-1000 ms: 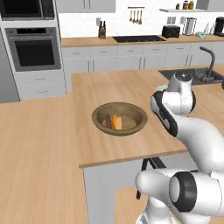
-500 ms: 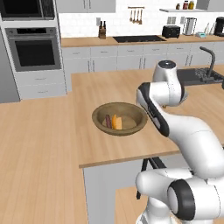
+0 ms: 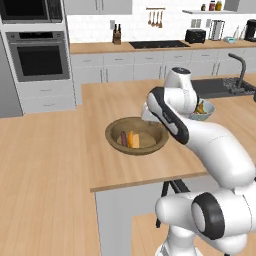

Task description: Place one bun and one sausage from the bowl on each plate.

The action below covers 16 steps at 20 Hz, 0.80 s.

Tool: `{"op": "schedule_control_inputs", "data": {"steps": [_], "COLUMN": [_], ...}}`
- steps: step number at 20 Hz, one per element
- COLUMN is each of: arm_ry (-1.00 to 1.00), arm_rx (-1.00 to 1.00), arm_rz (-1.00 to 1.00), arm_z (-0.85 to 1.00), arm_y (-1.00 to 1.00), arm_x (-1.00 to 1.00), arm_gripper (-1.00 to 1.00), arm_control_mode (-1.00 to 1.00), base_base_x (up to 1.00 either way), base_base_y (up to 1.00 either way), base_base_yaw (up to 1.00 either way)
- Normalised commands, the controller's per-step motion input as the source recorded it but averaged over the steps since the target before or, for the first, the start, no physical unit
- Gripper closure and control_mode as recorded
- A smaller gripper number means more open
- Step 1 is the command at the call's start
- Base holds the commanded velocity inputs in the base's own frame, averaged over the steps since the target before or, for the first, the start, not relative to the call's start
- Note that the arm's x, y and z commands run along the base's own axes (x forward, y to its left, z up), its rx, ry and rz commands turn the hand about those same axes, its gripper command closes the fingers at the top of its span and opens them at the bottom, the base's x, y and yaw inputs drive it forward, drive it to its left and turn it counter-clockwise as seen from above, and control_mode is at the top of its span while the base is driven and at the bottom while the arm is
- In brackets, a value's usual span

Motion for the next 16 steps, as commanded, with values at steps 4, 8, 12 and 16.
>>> {"op": "schedule_control_inputs", "data": {"steps": [4,8,12,16], "arm_ry": [0.0,0.0,0.02,0.0], "arm_rx": [0.0,0.01,0.0,0.0], "arm_rz": [0.0,0.01,0.02,0.07], "arm_z": [-0.84,-0.55,-0.63,-0.47], "arm_y": [0.1,0.17,0.32,0.08], "arm_x": [0.38,0.82,0.9,0.88], "arm_gripper": [-1.0,-1.0,-1.0,-1.0], "arm_control_mode": [-1.0,-1.0,-1.0,-1.0], "base_base_x": [0.0,0.0,0.0,0.0], "base_base_y": [0.0,0.0,0.0,0.0], "base_base_yaw": [0.0,0.0,0.0,0.0]}}
